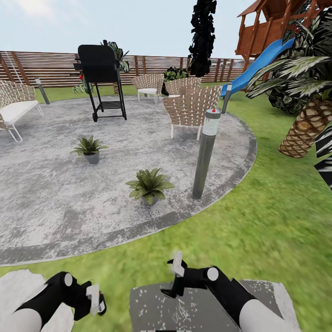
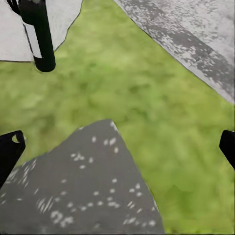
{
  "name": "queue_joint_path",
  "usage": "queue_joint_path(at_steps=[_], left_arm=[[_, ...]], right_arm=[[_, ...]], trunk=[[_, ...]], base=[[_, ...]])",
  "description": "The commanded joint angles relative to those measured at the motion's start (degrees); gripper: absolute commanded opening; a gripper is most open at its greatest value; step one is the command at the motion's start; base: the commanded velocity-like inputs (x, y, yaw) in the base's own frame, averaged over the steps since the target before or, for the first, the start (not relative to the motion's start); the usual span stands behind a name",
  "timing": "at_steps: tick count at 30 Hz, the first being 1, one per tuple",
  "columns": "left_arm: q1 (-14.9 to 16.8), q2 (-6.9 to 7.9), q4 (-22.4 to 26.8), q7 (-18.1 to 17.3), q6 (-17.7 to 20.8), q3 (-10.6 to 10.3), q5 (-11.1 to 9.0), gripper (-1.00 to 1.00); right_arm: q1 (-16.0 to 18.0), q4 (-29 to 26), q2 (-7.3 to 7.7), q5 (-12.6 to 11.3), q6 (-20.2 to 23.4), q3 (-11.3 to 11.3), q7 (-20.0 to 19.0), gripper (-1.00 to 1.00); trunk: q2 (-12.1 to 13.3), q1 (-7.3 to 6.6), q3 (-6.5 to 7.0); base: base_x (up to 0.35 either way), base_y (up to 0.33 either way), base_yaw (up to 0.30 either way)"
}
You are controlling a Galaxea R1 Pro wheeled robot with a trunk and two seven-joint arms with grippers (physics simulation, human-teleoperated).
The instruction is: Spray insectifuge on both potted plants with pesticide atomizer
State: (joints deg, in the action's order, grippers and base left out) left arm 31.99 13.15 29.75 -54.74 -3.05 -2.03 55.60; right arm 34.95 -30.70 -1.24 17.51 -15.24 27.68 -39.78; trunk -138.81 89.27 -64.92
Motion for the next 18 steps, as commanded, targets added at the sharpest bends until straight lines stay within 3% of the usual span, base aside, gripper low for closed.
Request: queue_joint_path(at_steps=[1, 2, 4, 5, 6, 7, 8, 9, 10, 11, 14, 16, 18], left_arm=[[0.0, -0.07, -1.2, 2.9, -0.2, 0.4, 0.2, -1.0], [0.0, -0.27, -2.8, 6.6, -0.1, 1.7, 0.1, -1.0], [0.0, -0.9, -8.5, 17.2, -0.1, 8.9, -1.9, -1.0], [0.0, -1.04, -10.5, 20.4, -0.2, 12.4, -3.6, -1.0], [0.0, -1.14, -13.8, 25.0, -0.5, 18.0, -7.0, -1.0], [-0.1, -1.1, -16.7, 29.1, -0.8, 22.2, -9.9, -1.0], [-0.6, -0.99, -18.8, 32.5, -0.9, 24.8, -11.8, -1.0], [-1.2, -0.94, -19.5, 34.5, -1.0, 26.0, -13.0, -1.0], [-2.4, -0.96, -20.1, 37.3, -2.0, 27.4, -15.0, -1.0], [-3.5, -1.05, -20.6, 39.9, -4.4, 28.8, -17.5, -1.0], [-5.6, -1.1, -21.1, 45.4, -11.6, 30.8, -24.3, -1.0], [-7.9, -1.17, -21.3, 49.2, -15.5, 31.5, -31.3, -1.0], [-8.7, -1.19, -21.3, 50.2, -16.5, 31.7, -34.9, -1.0]], right_arm=[[0.0, 1.2, 0.71, 0.5, -0.4, -0.1, 1.8, 1.0], [0.0, 3.2, 1.24, 0.4, -0.5, -0.1, 4.4, 1.0], [0.0, 10.9, 1.94, 0.2, -0.5, -0.1, 13.4, 1.0], [0.0, 13.6, 2.01, 0.1, -0.6, -0.1, 16.7, 1.0], [0.0, 18.1, 2.06, -0.5, -0.5, -0.1, 21.9, 1.0], [0.0, 22.5, 2.09, -2.0, -0.5, -0.3, 26.5, 1.0], [-0.1, 25.8, 2.14, -4.4, -0.6, -0.4, 30.2, 1.0], [-0.1, 27.0, 2.21, -6.5, -0.6, -0.7, 32.7, 1.0], [-0.4, 28.0, 2.43, -10.6, -0.6, -1.0, 36.1, 1.0], [-1.2, 28.5, 2.92, -15.0, -0.6, -1.1, 39.4, 1.0], [-4.2, 29.0, 3.75, -24.1, -1.2, -1.3, 45.1, 1.0], [-7.8, 29.0, 4.28, -30.7, -7.0, -1.3, 49.9, 1.0], [-9.6, 29.1, 4.43, -33.4, -14.4, -1.3, 53.1, 1.0]], trunk=[[0.0, -0.01, -0.04], [0.0, -0.01, -0.04], [0.0, -0.01, -0.04], [0.0, -0.01, -0.04], [0.0, -0.01, -0.04], [0.0, -0.01, -0.04], [0.0, -0.01, -0.04], [0.0, -0.01, -0.04], [0.0, -0.01, -0.04], [0.0, -0.01, -0.04], [0.0, -0.01, -0.04], [0.0, -0.01, -0.04], [0.0, -0.01, -0.04]], base=[[0.0, 0.0, 0.0], [0.0, 0.0, 0.0], [0.0, 0.0, 0.0], [0.0, 0.0, 0.0], [0.0, 0.0, 0.0], [0.0, 0.0, 0.0], [0.0, 0.0, 0.0], [0.0, 0.0, 0.0], [0.0, 0.0, 0.0], [0.0, 0.0, 0.0], [0.0, 0.0, 0.0], [0.0, 0.0, 0.0], [0.0, 0.0, 0.0]])
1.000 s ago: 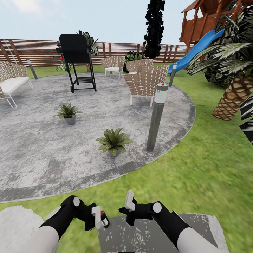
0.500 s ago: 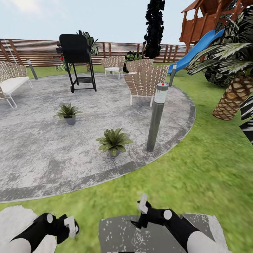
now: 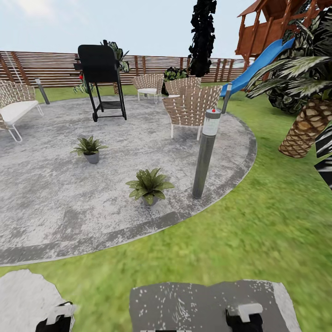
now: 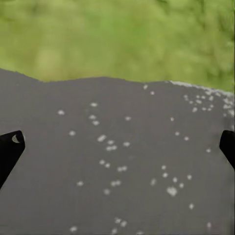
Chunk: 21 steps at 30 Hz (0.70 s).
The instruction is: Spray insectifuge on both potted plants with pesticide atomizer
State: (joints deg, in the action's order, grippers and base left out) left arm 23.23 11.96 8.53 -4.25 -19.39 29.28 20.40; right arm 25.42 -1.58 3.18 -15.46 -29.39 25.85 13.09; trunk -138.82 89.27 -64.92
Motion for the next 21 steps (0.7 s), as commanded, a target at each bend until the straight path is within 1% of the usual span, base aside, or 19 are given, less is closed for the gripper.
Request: queue_joint_path(at_steps=[1, 3, 5, 12, 21], left_arm=[[-0.2, -0.01, 0.0, -0.1, -0.5, 0.5, -1.0, -1.0], [-0.4, -0.01, -0.1, 0.2, -0.9, 0.5, -2.0, -1.0], [-0.5, -0.01, -0.1, 0.3, -1.0, 0.5, -2.3, -1.0], [-1.6, -0.01, -0.2, 0.2, -1.2, 0.5, -2.3, -1.0], [-1.9, -0.09, -0.3, 0.2, -1.3, 0.4, -2.3, -1.0]], right_arm=[[-0.6, 0.0, 0.04, -1.2, -3.4, 0.6, 1.5, 1.0], [-1.0, 0.0, 0.0, -1.6, -5.7, 0.6, 2.4, 1.0], [-1.2, 0.0, -0.18, -1.8, -6.5, 0.6, 2.7, 1.0], [-1.3, 0.0, -0.42, -1.9, -6.8, 0.6, 2.8, 1.0], [-1.3, 0.1, -0.61, -1.6, -6.8, 0.7, 2.4, 1.0]], trunk=[[0.0, -0.01, -0.04], [0.0, -0.01, -0.04], [0.0, -0.01, -0.04], [0.0, -0.01, -0.04], [0.0, -0.01, -0.04]], base=[[0.0, 0.0, 0.0], [0.0, 0.0, 0.0], [0.0, 0.0, 0.0], [0.0, 0.0, 0.0], [0.0, 0.0, 0.0]])
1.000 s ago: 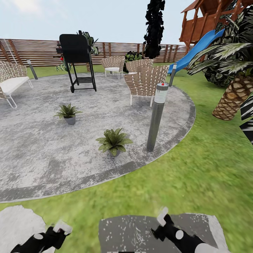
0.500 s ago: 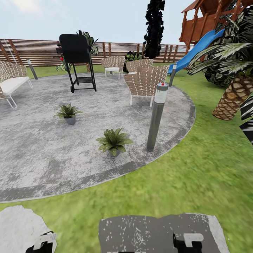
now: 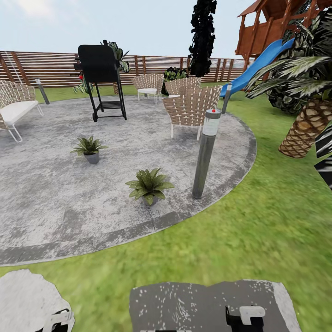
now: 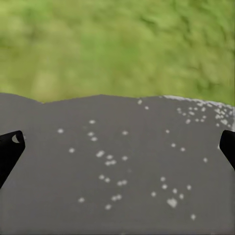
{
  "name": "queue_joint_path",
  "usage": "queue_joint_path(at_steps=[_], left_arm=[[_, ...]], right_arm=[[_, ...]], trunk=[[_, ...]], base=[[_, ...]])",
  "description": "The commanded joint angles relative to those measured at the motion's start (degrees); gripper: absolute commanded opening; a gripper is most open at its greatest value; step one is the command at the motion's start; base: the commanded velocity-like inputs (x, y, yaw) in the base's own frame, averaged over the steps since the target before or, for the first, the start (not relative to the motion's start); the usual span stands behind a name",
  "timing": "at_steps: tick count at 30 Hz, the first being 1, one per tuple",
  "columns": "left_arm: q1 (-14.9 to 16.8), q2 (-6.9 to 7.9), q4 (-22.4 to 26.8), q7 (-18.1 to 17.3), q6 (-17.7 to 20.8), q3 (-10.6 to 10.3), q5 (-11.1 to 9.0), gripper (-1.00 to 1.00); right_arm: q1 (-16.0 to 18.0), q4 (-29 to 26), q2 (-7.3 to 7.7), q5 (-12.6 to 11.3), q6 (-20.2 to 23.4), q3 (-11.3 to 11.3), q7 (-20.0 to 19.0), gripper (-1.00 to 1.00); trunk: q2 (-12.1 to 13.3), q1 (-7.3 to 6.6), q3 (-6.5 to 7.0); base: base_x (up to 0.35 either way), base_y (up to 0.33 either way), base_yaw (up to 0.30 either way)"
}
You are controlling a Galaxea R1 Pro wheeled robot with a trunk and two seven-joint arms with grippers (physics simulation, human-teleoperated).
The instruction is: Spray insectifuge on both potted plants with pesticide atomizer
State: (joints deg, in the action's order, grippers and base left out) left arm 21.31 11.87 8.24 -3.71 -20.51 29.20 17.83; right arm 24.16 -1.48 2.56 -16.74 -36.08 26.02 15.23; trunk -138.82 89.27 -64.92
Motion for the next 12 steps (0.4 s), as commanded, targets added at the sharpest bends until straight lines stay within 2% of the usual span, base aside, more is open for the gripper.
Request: queue_joint_path(at_steps=[1, 12], left_arm=[[0.0, -0.02, 0.0, -0.3, -0.2, 0.5, 0.3, -1.0], [0.0, -0.7, -0.1, -0.2, -0.1, 0.6, 0.1, -1.0]], right_arm=[[0.0, 0.0, 0.01, -0.3, 0.0, 0.5, 0.3, 1.0], [-0.3, 0.0, -0.71, -0.3, 0.0, 0.5, 0.2, 1.0]], trunk=[[0.0, -0.01, -0.04], [0.0, -0.01, -0.04]], base=[[0.0, 0.0, 0.0], [0.0, 0.0, 0.0]])
